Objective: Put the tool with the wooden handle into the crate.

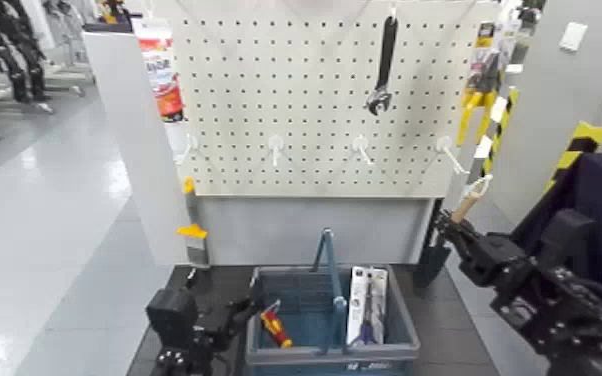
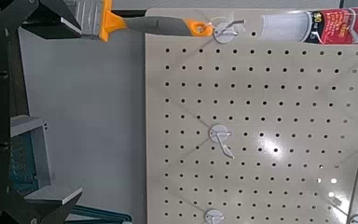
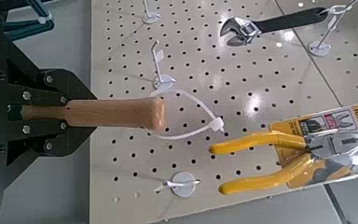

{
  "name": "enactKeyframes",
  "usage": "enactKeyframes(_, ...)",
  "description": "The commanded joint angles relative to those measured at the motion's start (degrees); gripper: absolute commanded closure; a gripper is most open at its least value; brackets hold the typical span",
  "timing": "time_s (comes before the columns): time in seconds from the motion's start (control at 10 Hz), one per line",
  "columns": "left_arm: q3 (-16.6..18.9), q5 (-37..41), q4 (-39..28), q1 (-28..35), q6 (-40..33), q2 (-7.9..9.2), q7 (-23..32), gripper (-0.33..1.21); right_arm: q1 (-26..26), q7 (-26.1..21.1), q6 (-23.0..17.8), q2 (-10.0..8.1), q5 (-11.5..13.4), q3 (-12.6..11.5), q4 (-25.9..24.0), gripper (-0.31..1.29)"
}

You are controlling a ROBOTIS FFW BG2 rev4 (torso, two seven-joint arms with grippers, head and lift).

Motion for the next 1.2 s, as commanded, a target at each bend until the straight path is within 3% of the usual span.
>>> enactKeyframes(0.1, 0.1, 0.0, 0.0, 0.1, 0.0, -0.07, 0.0, 0.12, -0.5, -0.9, -1.8, 0.98, -3.0, 2.9, 3.9, 1.18)
enactKeyframes(0.6, 0.1, 0.0, 0.0, 0.2, 0.0, -0.25, 0.0, 0.12, -3.8, -0.7, -5.2, 2.56, -7.8, 10.4, 15.5, 1.18)
enactKeyframes(1.0, 0.2, 0.0, 0.0, 0.2, 0.0, -0.43, 0.0, 0.12, -6.5, -0.6, -4.5, 2.74, -9.5, 16.0, 21.8, 1.18)
enactKeyframes(1.2, 0.2, 0.0, 0.0, 0.2, 0.0, -0.43, 0.0, 0.12, -7.3, -0.7, -3.0, 2.65, -9.5, 17.3, 22.4, 1.18)
